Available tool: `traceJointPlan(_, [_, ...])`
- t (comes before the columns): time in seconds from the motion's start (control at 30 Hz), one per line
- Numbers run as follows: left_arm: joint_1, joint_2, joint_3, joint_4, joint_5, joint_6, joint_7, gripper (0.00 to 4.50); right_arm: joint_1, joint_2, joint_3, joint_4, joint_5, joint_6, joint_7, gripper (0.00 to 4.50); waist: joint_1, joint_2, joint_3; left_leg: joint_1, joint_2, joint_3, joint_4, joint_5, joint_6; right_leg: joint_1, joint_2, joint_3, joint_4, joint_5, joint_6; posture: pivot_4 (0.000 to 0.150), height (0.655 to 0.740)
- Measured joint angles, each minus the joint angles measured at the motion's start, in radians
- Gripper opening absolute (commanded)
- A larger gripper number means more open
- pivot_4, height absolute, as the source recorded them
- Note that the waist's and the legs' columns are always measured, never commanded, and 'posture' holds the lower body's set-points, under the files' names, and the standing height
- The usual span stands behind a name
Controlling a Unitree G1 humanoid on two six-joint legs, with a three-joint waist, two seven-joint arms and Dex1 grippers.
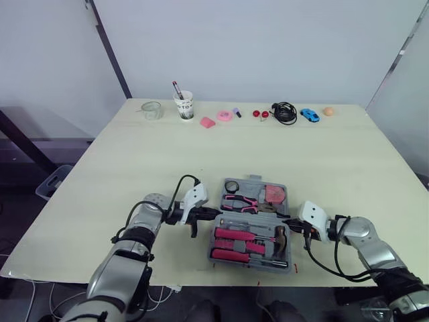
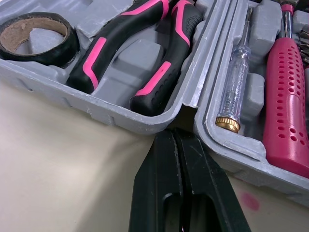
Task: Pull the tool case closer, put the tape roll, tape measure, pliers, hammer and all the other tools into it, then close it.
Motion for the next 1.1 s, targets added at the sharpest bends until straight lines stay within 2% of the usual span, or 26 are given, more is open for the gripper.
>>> traceJointPlan(0.3, [0.007,-0.004,0.000,-0.016,0.006,0.010,-0.010,0.00,0.016,-0.001,-0.011,-0.005,0.015,0.000,0.021,0.05,0.002,0.002,-0.002,0.000,0.000,-0.001,0.000,0.000,0.000,0.000,0.000,0.000,0.000,0.000,0.000,0.150,0.7400])
traceJointPlan(0.77, [0.151,0.036,-0.003,-0.273,-0.010,0.126,-0.079,0.00,0.038,-0.018,-0.014,-0.022,0.036,0.005,0.077,0.05,-0.005,0.002,-0.002,0.000,0.000,-0.001,-0.001,0.000,0.000,0.000,0.000,0.000,-0.001,0.000,0.000,0.150,0.7400])
traceJointPlan(1.1, [0.178,0.049,-0.007,-0.325,-0.013,0.155,-0.086,0.00,0.040,-0.017,-0.013,-0.033,0.040,0.022,0.086,0.05,-0.005,0.003,-0.002,0.000,0.000,-0.001,-0.001,0.000,0.000,0.000,0.000,0.000,0.000,0.000,0.000,0.150,0.7400])
